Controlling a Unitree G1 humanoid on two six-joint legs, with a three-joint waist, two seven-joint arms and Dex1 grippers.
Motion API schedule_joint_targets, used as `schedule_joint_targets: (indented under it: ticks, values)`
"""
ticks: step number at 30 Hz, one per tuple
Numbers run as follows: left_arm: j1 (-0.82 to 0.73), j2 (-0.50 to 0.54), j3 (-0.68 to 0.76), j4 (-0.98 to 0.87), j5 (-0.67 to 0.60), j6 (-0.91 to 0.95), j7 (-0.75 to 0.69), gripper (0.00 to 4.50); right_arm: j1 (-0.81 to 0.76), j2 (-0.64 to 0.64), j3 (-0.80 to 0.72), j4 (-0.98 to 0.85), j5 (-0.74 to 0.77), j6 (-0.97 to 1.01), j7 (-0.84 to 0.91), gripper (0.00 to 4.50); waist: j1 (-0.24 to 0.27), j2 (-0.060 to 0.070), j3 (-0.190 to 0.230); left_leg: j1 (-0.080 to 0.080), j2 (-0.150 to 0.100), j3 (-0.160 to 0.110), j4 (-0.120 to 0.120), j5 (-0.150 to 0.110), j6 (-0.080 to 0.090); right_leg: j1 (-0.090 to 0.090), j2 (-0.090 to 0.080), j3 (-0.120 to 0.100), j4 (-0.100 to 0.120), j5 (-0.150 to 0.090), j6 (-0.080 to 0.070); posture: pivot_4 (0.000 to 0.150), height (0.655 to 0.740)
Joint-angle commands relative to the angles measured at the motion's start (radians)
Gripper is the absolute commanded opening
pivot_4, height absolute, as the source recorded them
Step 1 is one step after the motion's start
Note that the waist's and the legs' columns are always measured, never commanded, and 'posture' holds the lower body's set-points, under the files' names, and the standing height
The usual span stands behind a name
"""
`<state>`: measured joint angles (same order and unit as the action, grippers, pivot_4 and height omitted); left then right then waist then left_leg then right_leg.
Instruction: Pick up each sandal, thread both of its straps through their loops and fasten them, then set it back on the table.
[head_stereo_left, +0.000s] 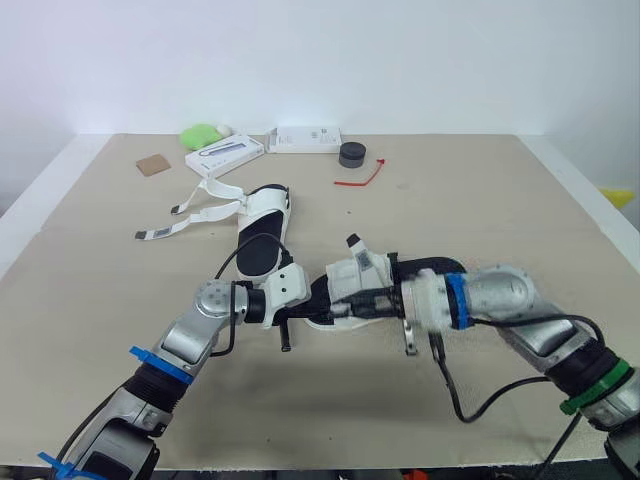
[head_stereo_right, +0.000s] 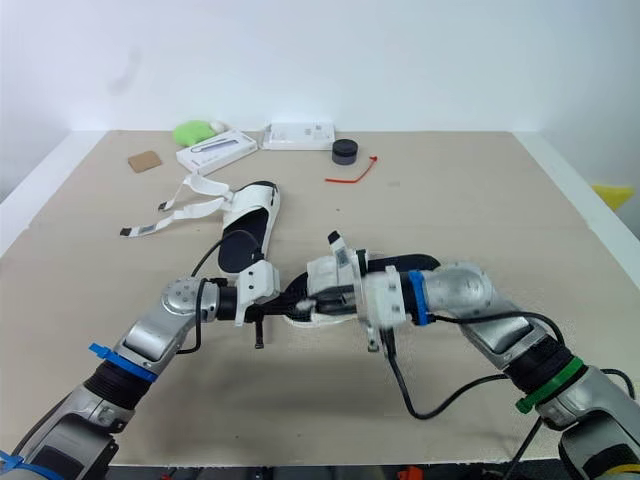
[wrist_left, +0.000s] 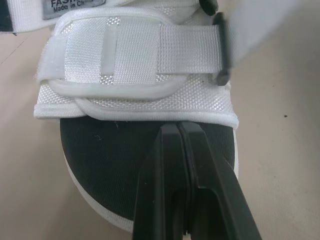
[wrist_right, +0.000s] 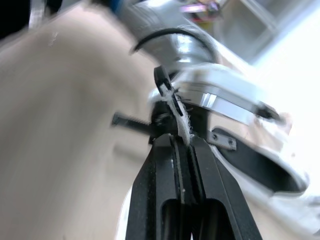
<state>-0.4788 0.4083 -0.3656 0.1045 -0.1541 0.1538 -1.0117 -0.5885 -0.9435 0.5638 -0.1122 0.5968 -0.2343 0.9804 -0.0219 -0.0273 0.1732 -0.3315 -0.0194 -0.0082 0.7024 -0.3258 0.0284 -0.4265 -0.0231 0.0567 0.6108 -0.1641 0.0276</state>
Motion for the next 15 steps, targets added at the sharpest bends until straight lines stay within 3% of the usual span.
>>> schedule_joint_targets:
  ticks: [1,6,15]
  values:
    - [0.026,0.012,-0.032,0.046,0.053,0.027,-0.001,0.00,-0.018,0.024,-0.117,-0.141,0.149,0.224,0.039,0.17,0.001,0.000,0.000,-0.001,0.000,-0.002,0.000,0.000,0.000,-0.001,0.000,-0.002,0.000,0.000,0.000,0.150,0.7400]
    - [0.029,0.010,-0.031,0.042,0.055,0.028,0.000,0.00,0.018,0.033,-0.216,-0.237,0.248,0.452,0.086,0.17,0.003,0.001,0.000,-0.012,0.000,-0.006,0.000,0.000,0.000,-0.011,0.000,-0.007,0.000,0.002,0.002,0.150,0.7400]
    - [0.026,0.000,-0.034,0.048,0.060,0.026,-0.002,0.00,0.083,0.060,-0.337,-0.329,0.286,0.655,0.165,0.17,0.004,0.001,0.000,-0.019,-0.002,-0.010,0.000,0.000,-0.001,-0.015,-0.001,-0.011,0.000,0.002,0.002,0.150,0.7400]
